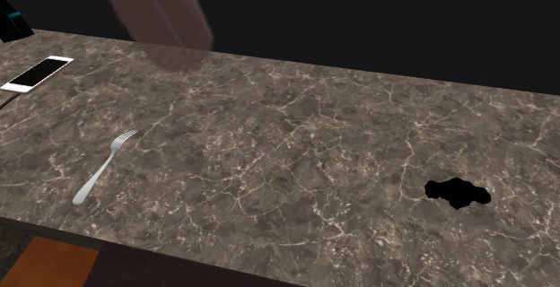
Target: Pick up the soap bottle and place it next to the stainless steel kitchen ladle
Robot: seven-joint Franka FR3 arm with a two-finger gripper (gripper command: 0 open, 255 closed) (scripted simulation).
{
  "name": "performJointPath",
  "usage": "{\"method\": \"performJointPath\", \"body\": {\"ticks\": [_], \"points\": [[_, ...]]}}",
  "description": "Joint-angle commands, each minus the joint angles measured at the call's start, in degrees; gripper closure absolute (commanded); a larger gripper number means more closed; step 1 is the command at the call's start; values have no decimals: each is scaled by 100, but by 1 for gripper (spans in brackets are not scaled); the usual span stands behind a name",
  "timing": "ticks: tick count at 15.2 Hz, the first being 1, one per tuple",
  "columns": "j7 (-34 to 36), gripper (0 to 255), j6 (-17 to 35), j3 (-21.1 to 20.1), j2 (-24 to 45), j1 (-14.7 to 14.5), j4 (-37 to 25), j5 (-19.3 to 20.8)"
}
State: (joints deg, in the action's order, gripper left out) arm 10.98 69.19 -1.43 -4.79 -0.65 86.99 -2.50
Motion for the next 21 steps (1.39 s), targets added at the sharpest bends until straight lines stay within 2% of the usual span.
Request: {"method": "performJointPath", "body": {"ticks": [1,12,21], "points": [[313,255,16,-154,-18,-129,18,-83],[1971,255,99,-1000,392,-856,-442,-430],[3364,255,48,-1631,1370,-1605,-1610,-402]]}}
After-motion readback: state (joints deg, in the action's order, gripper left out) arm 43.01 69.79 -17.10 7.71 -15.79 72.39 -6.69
